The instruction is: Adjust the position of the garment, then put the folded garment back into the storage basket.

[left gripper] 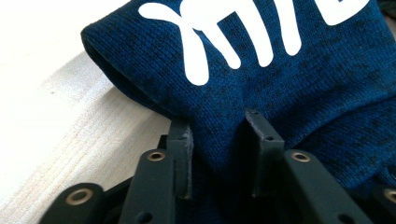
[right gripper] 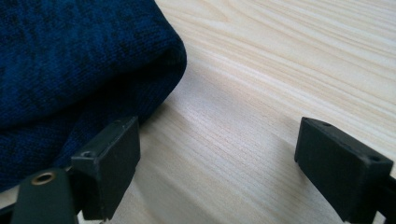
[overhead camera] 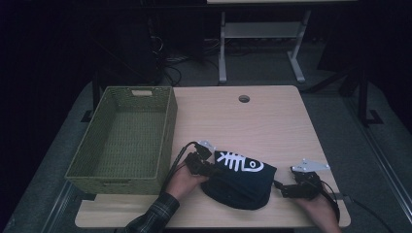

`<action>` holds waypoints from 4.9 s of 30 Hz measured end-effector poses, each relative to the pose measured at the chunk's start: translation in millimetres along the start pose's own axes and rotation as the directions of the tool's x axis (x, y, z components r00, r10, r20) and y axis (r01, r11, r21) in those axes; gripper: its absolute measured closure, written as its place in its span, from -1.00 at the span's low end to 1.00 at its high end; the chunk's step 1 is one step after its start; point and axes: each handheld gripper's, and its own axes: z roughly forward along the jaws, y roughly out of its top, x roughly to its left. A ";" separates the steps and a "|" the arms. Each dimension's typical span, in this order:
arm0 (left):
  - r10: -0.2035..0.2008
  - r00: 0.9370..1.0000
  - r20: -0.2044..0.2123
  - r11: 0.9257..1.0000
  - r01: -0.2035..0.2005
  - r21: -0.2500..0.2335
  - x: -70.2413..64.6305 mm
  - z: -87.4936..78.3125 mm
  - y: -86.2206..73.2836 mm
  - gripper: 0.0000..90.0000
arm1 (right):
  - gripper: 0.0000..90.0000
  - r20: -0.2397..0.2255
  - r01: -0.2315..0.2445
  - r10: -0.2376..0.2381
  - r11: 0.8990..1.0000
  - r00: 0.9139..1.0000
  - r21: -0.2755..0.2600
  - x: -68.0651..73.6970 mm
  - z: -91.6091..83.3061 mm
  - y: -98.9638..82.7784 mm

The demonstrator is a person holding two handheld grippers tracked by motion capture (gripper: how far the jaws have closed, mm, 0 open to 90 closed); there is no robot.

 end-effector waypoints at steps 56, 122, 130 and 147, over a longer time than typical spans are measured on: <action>0.067 0.998 -0.001 0.998 -0.067 0.021 -30.7 -110.1 59.6 0.67 | -0.70 -0.001 -0.005 0.005 1.000 1.000 0.000 0.4 0.2 0.1; -0.143 0.967 -0.211 0.980 0.109 -0.167 6.2 -342.8 2.5 0.67 | -0.70 0.000 -0.007 0.007 1.000 1.000 0.000 0.4 0.2 0.1; -0.181 0.956 -0.232 0.971 0.137 -0.195 9.9 -359.6 -14.8 0.67 | -0.70 0.001 -0.007 0.007 1.000 1.000 0.000 0.4 0.2 0.0; -0.223 0.953 -0.208 0.965 0.184 -0.189 30.5 -356.7 -49.7 0.67 | -0.69 0.003 -0.009 0.009 1.000 1.000 0.001 0.3 0.1 0.2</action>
